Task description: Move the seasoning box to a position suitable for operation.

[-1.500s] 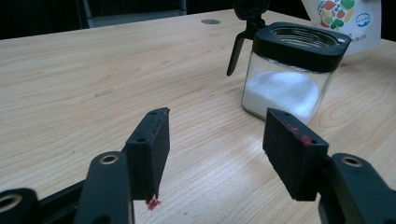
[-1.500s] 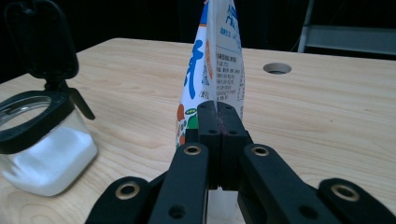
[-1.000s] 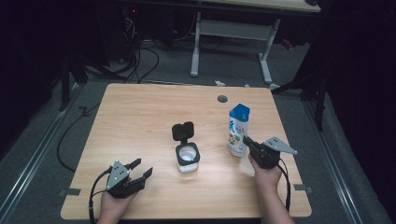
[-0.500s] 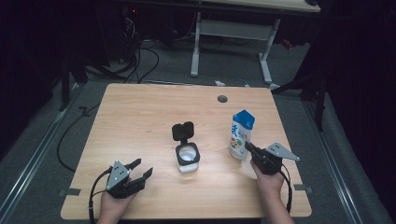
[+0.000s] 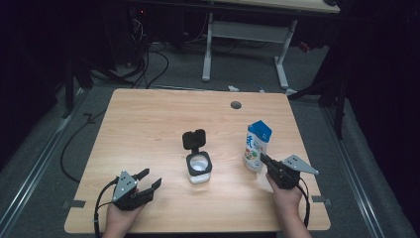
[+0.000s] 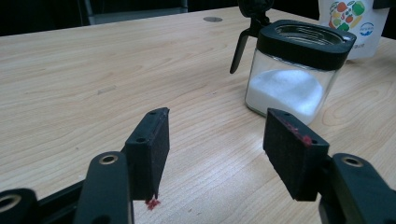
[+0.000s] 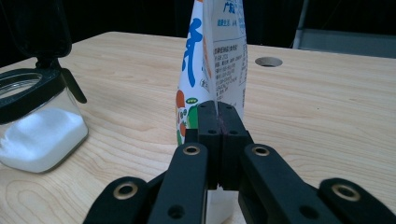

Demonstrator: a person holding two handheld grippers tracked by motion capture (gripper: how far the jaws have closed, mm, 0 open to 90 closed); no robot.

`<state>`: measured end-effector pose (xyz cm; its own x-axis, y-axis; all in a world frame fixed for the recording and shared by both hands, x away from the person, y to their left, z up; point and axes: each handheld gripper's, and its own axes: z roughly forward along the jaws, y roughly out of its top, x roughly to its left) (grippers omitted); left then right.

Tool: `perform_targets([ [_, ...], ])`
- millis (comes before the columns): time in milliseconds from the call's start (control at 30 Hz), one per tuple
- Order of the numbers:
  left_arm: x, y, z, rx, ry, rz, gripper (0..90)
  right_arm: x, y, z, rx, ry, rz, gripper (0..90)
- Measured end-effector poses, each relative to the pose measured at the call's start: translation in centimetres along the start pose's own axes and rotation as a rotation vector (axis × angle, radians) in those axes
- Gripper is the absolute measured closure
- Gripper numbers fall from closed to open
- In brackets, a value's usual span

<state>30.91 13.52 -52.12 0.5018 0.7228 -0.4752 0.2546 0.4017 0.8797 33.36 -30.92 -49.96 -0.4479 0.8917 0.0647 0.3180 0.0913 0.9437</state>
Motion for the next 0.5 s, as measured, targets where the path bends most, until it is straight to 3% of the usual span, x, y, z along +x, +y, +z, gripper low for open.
perform_targets([
  [500, 0.02, -0.23, 0.15, 0.011, 0.004, -0.006, 41.5, 0.26, -0.56, -0.61, 0.003, -0.011, 0.005, 85.4],
])
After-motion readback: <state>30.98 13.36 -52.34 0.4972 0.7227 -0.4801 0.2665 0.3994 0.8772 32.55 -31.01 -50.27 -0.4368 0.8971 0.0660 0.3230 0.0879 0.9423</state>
